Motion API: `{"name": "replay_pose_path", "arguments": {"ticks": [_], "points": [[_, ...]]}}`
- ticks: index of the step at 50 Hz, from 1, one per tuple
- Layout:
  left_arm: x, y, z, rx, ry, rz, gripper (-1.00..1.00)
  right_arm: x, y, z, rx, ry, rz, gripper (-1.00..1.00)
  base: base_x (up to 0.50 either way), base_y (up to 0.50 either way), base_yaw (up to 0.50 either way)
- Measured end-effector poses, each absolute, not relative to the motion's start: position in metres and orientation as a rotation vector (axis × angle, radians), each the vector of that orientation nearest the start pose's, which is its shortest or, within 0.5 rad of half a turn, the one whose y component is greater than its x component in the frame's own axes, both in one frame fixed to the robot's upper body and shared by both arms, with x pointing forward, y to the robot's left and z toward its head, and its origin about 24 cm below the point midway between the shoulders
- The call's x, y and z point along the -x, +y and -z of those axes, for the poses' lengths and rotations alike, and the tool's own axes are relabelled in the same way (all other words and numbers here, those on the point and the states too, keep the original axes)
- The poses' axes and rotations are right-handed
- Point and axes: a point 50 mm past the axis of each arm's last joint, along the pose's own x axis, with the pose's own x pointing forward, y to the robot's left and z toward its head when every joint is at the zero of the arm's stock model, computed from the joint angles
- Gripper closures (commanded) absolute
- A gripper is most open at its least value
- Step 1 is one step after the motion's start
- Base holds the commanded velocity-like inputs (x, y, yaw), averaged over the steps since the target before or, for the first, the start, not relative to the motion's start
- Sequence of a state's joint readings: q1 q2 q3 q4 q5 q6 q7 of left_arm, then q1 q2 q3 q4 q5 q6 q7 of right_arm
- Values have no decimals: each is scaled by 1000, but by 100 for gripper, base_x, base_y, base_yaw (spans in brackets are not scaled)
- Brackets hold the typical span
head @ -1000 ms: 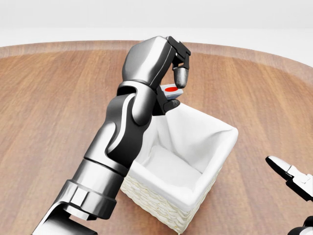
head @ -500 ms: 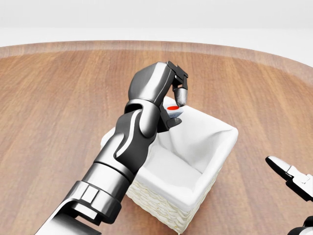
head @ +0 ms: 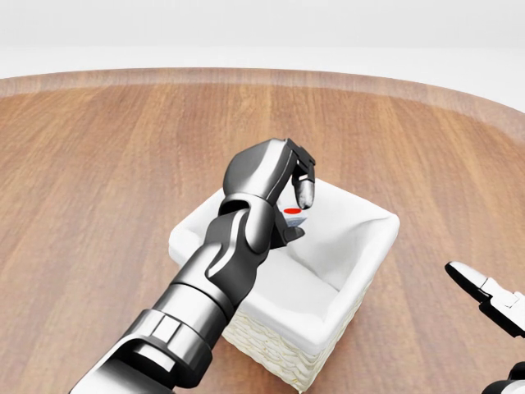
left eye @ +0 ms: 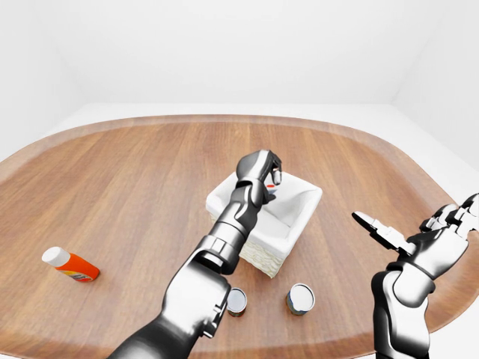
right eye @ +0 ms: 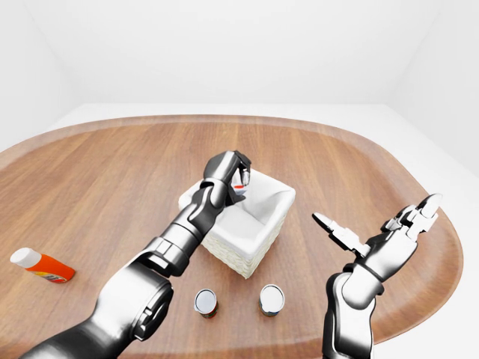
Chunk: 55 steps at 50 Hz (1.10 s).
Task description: Pick up the alphabet soup and the cream cheese box, and put them in the basket.
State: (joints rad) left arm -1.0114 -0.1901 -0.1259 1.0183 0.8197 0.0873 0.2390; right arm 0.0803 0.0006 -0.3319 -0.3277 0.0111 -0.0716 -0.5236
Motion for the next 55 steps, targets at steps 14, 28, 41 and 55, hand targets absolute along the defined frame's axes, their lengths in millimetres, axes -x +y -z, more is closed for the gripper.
{"name": "replay_pose_path", "arguments": {"ticks": [14, 28, 41, 55], "points": [[-379, -4, -121, -945, -166, 191, -100, -202, -252, -105, -14, -336, 864, -100, 0, 0, 0], [-380, -6, -132, -924, -208, 181, -100, -202, -252, -105, -13, -334, 864, -100, 0, 0, 0], [-373, -9, -163, -906, -339, 196, -100, -202, -253, -104, -12, -332, 863, -100, 0, 0, 0], [-351, 2, -200, -926, -523, 143, -100, -202, -252, -104, -11, -332, 863, -100, 0, 0, 0]]}}
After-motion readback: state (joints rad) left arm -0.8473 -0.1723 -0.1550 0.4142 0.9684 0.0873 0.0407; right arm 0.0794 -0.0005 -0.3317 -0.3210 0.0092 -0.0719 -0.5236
